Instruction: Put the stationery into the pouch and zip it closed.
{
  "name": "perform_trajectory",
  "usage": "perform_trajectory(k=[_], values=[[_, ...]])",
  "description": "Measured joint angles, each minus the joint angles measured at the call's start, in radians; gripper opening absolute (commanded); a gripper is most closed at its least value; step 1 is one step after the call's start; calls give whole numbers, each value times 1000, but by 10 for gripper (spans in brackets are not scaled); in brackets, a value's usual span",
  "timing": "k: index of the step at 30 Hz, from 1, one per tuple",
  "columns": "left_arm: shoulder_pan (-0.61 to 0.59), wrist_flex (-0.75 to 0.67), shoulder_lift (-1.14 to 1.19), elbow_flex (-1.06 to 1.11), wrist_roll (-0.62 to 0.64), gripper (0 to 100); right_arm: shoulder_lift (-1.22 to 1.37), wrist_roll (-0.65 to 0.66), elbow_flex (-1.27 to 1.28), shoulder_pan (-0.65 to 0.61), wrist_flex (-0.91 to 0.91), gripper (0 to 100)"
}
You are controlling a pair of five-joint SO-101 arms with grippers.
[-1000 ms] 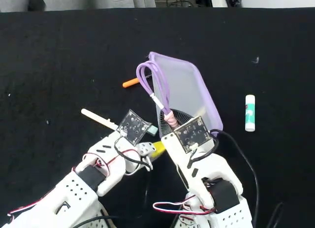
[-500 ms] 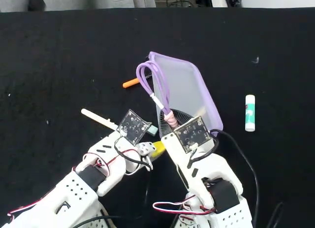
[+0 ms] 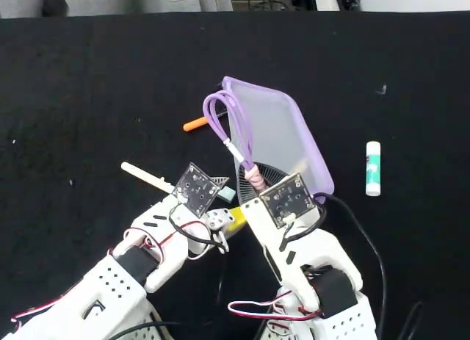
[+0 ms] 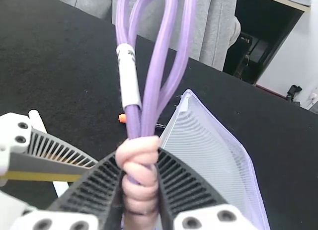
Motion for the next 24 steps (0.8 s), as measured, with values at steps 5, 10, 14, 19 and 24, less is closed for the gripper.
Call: perform_trajectory(k=[5, 10, 14, 19, 24], values=[[0, -5, 0, 0, 0, 130, 0, 0, 0, 0, 0, 11], [-41, -98, 2, 5, 0, 66, 0, -2, 0, 0, 0, 11], [-51, -147, 3, 23, 2, 81, 0, 0, 0, 0, 0, 11], [-57, -160, 3, 23, 2, 32, 0, 0, 0, 0, 0, 11], [-58, -160, 8, 23, -91, 28, 0, 0, -5, 0, 35, 11]])
